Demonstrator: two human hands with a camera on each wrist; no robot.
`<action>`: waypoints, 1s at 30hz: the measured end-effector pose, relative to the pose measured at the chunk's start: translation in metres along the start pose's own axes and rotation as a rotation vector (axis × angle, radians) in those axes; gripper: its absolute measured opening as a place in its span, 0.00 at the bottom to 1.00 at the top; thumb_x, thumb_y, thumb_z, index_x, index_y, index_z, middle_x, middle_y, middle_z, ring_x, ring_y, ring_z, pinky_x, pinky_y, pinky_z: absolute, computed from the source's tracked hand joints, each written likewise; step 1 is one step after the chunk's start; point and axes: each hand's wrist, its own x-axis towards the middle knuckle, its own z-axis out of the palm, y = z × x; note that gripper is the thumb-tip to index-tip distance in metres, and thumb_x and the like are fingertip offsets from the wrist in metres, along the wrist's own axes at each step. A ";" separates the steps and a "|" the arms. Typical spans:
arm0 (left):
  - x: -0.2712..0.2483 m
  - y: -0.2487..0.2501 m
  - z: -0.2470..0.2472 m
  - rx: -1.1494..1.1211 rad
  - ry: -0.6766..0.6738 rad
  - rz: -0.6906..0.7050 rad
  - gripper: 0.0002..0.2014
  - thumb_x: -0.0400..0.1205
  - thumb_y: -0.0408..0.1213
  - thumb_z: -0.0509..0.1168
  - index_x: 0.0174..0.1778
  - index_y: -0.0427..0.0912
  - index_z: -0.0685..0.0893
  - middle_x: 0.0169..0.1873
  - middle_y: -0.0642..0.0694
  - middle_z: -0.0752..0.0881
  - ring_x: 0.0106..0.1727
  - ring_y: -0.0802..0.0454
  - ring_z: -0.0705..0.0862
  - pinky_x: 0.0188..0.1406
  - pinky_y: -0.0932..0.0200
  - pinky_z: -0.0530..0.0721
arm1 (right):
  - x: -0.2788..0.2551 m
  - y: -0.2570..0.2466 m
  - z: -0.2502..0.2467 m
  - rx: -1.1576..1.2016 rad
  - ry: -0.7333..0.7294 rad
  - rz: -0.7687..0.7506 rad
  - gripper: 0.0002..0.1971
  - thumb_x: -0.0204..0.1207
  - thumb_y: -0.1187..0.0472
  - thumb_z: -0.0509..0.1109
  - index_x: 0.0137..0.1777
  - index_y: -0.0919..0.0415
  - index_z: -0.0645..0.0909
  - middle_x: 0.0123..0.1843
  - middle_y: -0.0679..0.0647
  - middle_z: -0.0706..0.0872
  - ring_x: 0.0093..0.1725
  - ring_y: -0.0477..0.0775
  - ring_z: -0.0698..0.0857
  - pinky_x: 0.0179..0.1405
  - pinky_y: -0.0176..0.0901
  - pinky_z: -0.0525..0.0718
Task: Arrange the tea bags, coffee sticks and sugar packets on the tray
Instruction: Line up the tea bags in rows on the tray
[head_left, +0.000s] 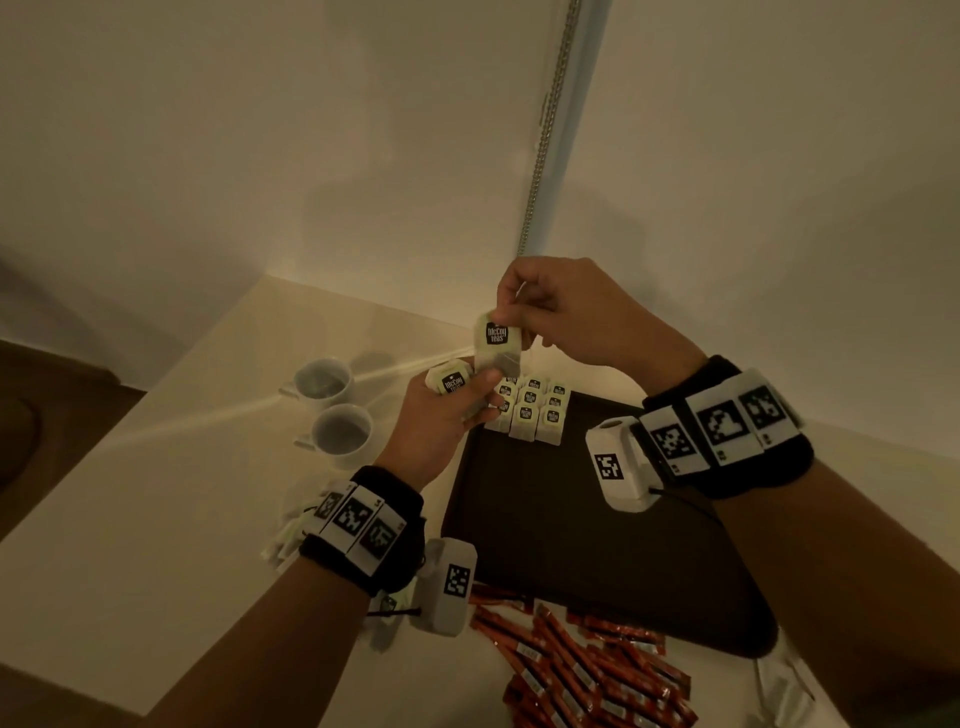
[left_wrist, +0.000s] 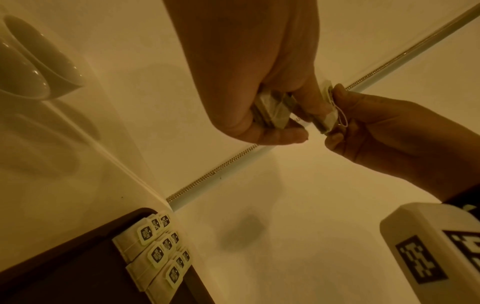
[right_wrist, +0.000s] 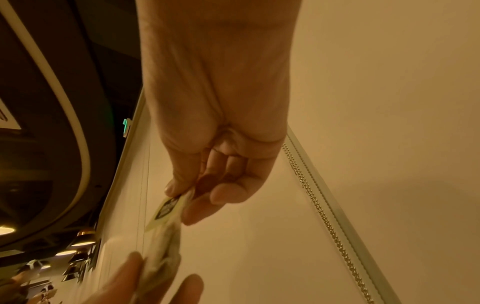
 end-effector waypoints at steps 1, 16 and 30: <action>0.001 0.000 0.001 -0.008 -0.008 0.001 0.05 0.79 0.29 0.65 0.47 0.42 0.83 0.33 0.49 0.87 0.32 0.57 0.85 0.34 0.64 0.85 | 0.000 0.000 -0.001 -0.010 -0.003 0.001 0.06 0.77 0.59 0.71 0.41 0.55 0.77 0.34 0.53 0.89 0.29 0.41 0.85 0.30 0.22 0.76; 0.007 -0.005 0.008 -0.079 -0.050 -0.039 0.06 0.76 0.34 0.67 0.43 0.49 0.87 0.36 0.51 0.89 0.33 0.57 0.85 0.31 0.65 0.83 | 0.008 0.013 0.007 0.033 -0.003 0.082 0.06 0.73 0.59 0.76 0.47 0.59 0.84 0.35 0.51 0.86 0.24 0.39 0.81 0.24 0.28 0.80; 0.007 -0.009 0.008 -0.332 -0.022 -0.167 0.10 0.74 0.40 0.66 0.49 0.42 0.84 0.41 0.50 0.89 0.34 0.59 0.85 0.27 0.71 0.82 | 0.028 0.004 0.005 -0.218 -0.006 0.102 0.10 0.73 0.59 0.74 0.53 0.58 0.85 0.35 0.47 0.83 0.29 0.36 0.78 0.33 0.24 0.73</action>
